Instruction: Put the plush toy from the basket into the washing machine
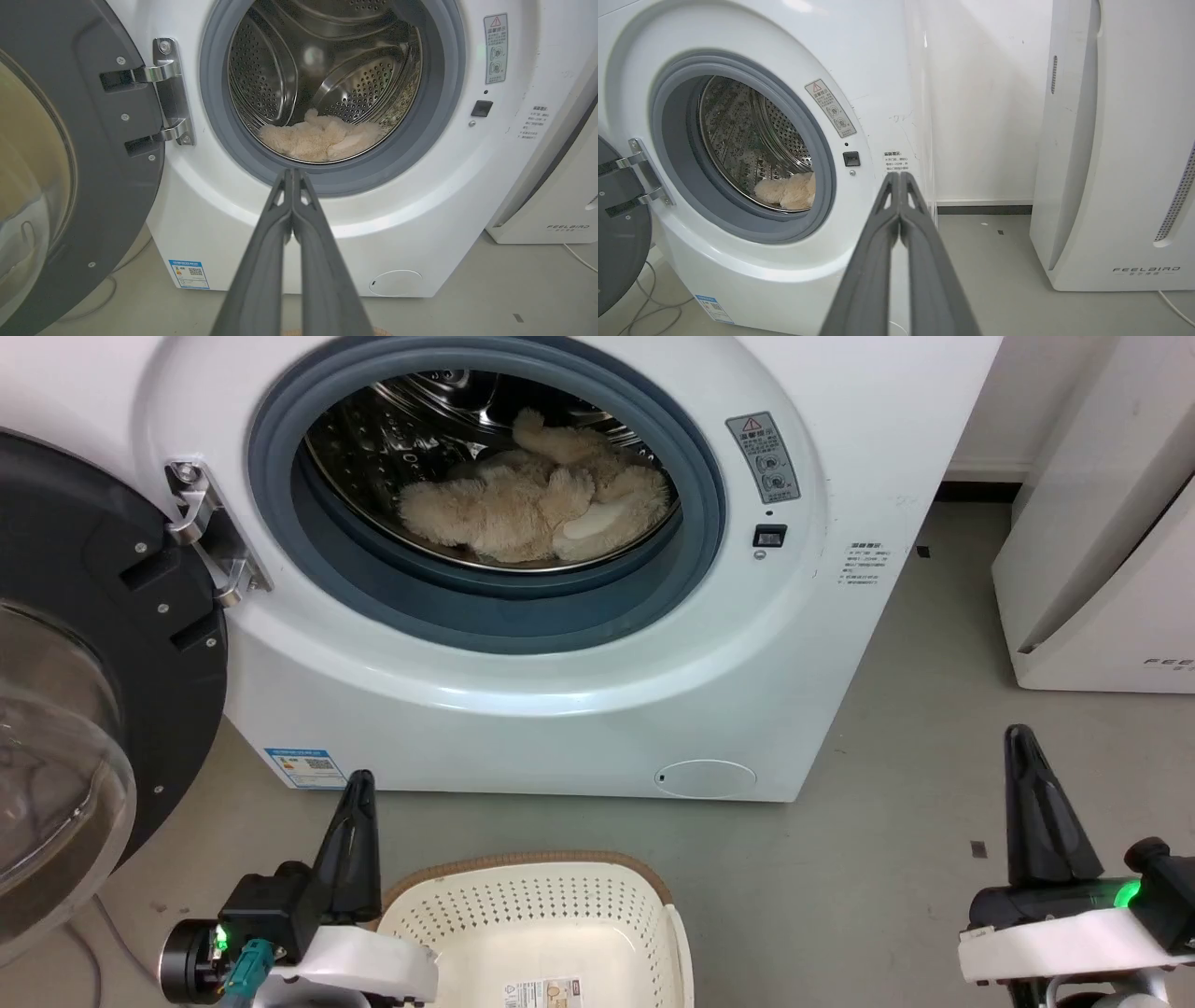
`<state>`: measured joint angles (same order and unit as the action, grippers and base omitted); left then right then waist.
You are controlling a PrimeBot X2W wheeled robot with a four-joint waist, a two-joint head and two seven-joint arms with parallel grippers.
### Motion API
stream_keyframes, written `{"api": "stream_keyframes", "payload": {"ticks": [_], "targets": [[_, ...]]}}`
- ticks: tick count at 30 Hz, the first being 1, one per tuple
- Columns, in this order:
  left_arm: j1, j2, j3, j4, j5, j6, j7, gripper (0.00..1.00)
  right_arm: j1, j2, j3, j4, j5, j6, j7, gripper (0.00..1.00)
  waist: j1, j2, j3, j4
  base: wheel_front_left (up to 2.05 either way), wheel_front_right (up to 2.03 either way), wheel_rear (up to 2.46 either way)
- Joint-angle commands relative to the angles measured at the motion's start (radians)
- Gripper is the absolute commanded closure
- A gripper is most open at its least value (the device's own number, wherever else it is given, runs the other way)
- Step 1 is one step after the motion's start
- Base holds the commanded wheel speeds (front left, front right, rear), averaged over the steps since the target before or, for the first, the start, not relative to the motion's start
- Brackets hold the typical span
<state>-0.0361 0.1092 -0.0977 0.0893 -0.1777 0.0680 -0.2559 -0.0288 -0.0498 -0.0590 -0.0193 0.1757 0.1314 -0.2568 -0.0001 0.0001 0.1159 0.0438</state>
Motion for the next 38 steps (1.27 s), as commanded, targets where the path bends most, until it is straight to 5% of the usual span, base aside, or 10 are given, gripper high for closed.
{"api": "stream_keyframes", "payload": {"ticks": [1, 38], "targets": [[0.001, -0.001, 0.001, -0.001, 0.003, -0.001, 0.004, 1.00, 0.000, 0.000, 0.001, 0.000, -0.003, 0.000, 0.004, 1.00, 0.0001, -0.0001, -0.002, -0.001, 0.00, 0.00, 0.00], [0.012, -0.019, 0.031, -0.028, 0.057, -0.022, 0.082, 1.00, 0.009, 0.000, 0.019, 0.006, -0.056, 0.000, 0.082, 1.00, 0.0001, -0.0001, -0.037, -0.014, 0.00, 0.00, 0.00]]}}
